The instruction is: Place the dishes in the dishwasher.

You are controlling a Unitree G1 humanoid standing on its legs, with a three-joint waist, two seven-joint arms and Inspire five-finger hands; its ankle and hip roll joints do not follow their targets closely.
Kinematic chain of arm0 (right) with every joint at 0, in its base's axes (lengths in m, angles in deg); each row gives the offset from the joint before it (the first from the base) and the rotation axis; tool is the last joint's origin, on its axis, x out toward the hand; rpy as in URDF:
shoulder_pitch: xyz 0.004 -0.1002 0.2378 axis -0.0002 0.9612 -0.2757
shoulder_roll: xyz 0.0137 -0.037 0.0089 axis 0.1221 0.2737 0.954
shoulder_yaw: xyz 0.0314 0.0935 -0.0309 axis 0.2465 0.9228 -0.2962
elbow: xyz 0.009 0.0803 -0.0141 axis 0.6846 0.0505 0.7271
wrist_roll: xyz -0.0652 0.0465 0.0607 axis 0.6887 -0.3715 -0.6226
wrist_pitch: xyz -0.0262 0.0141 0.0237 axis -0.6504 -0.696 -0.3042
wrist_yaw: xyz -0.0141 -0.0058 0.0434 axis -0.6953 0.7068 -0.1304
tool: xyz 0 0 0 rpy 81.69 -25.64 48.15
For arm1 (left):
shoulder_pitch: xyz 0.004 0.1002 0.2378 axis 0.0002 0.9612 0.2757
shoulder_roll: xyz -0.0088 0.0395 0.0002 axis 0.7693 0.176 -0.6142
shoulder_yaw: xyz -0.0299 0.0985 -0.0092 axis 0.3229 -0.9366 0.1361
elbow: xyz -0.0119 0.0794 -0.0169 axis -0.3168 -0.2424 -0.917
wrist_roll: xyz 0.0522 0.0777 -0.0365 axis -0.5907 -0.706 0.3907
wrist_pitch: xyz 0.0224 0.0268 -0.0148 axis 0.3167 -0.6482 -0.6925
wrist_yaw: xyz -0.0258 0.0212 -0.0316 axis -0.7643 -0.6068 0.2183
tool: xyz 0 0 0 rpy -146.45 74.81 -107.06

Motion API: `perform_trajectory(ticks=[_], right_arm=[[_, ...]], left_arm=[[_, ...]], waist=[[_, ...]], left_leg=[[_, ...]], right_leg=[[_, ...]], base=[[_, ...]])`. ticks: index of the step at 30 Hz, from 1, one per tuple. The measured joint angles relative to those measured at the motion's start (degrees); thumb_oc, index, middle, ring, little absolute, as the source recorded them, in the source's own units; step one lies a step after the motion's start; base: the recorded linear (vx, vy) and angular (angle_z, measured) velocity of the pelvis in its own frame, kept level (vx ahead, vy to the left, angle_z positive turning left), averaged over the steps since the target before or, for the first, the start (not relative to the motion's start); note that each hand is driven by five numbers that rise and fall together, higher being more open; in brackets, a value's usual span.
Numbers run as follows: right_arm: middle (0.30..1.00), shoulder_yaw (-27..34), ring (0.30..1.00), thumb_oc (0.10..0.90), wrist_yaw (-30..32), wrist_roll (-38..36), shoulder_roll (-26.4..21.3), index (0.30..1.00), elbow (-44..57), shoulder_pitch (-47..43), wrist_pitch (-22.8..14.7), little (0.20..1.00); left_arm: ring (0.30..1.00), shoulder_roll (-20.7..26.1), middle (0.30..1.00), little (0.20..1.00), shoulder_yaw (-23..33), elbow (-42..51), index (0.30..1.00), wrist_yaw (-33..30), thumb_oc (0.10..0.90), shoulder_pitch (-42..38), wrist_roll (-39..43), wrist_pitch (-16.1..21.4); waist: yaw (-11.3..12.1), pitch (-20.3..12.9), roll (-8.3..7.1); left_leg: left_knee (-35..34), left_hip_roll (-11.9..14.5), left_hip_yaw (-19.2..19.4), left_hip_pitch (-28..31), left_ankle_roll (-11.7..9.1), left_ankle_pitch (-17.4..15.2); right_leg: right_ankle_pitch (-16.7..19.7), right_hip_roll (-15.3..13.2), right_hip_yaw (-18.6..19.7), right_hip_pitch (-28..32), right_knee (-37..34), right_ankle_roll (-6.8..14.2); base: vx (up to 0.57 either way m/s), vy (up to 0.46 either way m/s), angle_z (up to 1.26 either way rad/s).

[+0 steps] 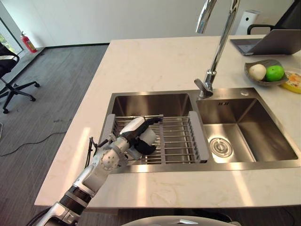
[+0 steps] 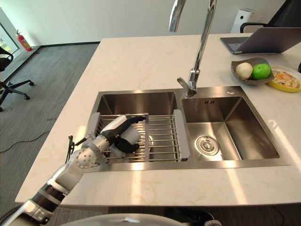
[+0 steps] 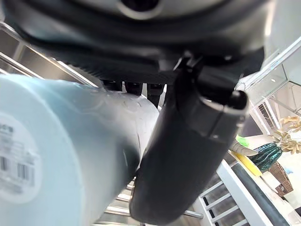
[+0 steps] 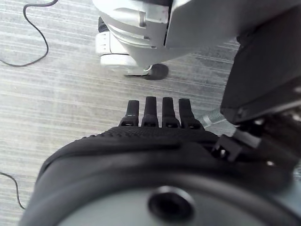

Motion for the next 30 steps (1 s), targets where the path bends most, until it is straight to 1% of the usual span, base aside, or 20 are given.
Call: perform_trajectory(ticks=[6, 10, 15, 16, 19, 21, 22, 28, 29, 30], right_arm=[[0.900, 0.04, 0.900, 0.800, -0.09, 0.03, -0.11, 0.900, 0.01, 0.20, 0.55, 0.900], [0.900, 0.04, 0.900, 0.800, -0.13, 0.02, -0.11, 0.900, 0.02, 0.23, 0.58, 0.900], [0.900, 0.06, 0.900, 0.800, -1.10, 0.46, -0.54, 0.900, 0.22, -0.01, 1.21, 0.900], [0.900, 0.06, 0.900, 0.800, -1.18, 0.59, -0.60, 0.900, 0.21, -0.01, 1.32, 0.900], [0.900, 0.04, 0.900, 0.800, -1.52, 2.25, -1.14, 0.900, 0.14, -0.32, 1.90, 0.900], [0.900, -0.01, 0.900, 0.800, -2.07, 2.30, -1.36, 0.900, 0.16, -0.35, 1.95, 0.900], [0.900, -0.01, 0.900, 0.800, -2.15, 2.30, -1.36, 0.900, 0.20, -0.35, 1.95, 0.900], [0.900, 0.04, 0.900, 0.800, -2.17, 2.29, -1.55, 0.900, 0.76, 0.05, 2.04, 0.900], [0.900, -0.01, 0.900, 0.800, -2.88, 2.33, -2.79, 0.900, 5.58, 2.07, 2.28, 0.900], [0.900, -0.01, 0.900, 0.800, -3.59, 2.33, -3.61, 0.900, 8.24, 3.44, 1.67, 0.900]], left_arm=[[0.900, -0.64, 0.900, 0.900, 1.13, -2.27, 0.900, -0.05, 0.800, 1.75, 1.02, -0.11], [0.900, -0.64, 0.900, 0.900, 1.18, -2.28, 0.900, 0.05, 0.800, 1.75, 1.02, -0.71], [0.900, -0.50, 0.900, 0.900, 3.05, -3.67, 0.900, 0.44, 0.800, 3.79, 0.48, 0.11], [0.300, -0.51, 0.300, 0.300, 3.24, -3.80, 0.300, 0.45, 0.400, 3.77, 0.14, 0.12], [0.300, -0.45, 0.300, 0.300, 3.54, -5.95, 0.300, 0.66, 0.400, 3.20, -1.85, 0.29], [0.300, 0.50, 0.300, 0.300, 2.77, -7.03, 0.300, 0.76, 0.400, 1.80, -3.89, 0.32], [0.300, 1.32, 0.300, 0.300, 2.43, -7.16, 0.300, 0.82, 0.400, 1.50, -3.97, 0.43], [0.300, 2.68, 0.300, 0.300, 2.86, -7.01, 0.300, 0.24, 0.400, 1.23, -5.14, 1.24], [0.300, 4.37, 0.300, 0.300, 3.64, -5.59, 0.300, 0.53, 0.400, 2.24, -4.78, 1.71], [0.300, 5.13, 0.300, 0.300, 3.85, -4.45, 0.300, 1.04, 0.400, 2.86, -4.76, 1.93]], waist=[[0.06, -0.58, 0.57], [0.07, -0.63, 0.64], [0.13, -1.09, 0.60], [0.15, -1.25, 0.78], [0.30, -1.60, 1.08], [0.44, -1.71, 1.25], [0.42, -1.74, 1.30], [0.45, -1.76, 1.29], [0.25, -1.67, 1.20], [0.06, -1.48, 1.02]], left_leg=[[0.00, 0.06, 0.10, 0.03, 0.00, 0.00], [0.00, 0.06, 0.10, -0.01, 0.01, 0.01], [-0.01, 0.16, 0.36, -0.01, -0.03, -0.09], [-0.02, 0.16, 0.36, -0.03, -0.03, -0.09], [-0.02, 0.16, 0.44, -0.08, -0.04, -0.11], [-0.02, 0.17, 0.54, -0.09, -0.48, -0.37], [-0.02, 0.22, 0.57, -0.08, -0.48, -0.37], [-0.02, 0.28, 0.58, -0.08, -0.39, -0.36], [-0.02, 0.28, 0.67, -0.04, -0.17, -0.24], [-0.02, 0.34, 0.68, -0.13, -0.16, -0.24]], right_leg=[[0.00, 0.05, 0.05, 0.01, -0.01, -0.01], [0.00, 0.04, 0.07, 0.00, -0.01, -0.01], [-0.03, 0.15, 0.29, -0.03, -0.02, -0.04], [-0.04, 0.15, 0.28, 0.01, -0.02, -0.04], [-0.09, 0.14, 0.36, 0.01, -0.03, 0.02], [-0.23, 0.17, 0.37, -0.02, -0.03, 0.21], [-0.23, 0.22, 0.41, -0.02, -0.03, 0.21], [-0.05, 0.28, 0.49, -0.04, -0.01, -0.04], [-0.03, 0.32, 0.60, -0.25, -0.02, -0.07], [-0.03, 0.34, 0.58, -0.33, -0.02, -0.07]], base=[[0.00, 0.000, 0.00], [0.00, 0.000, 0.00], [0.02, 0.003, -0.02], [0.00, 0.012, -0.04], [0.00, 0.000, 0.00], [0.00, 0.000, 0.00], [0.00, 0.000, 0.00], [0.00, 0.002, -0.01], [0.00, 0.000, 0.00], [0.00, 0.000, 0.00]])
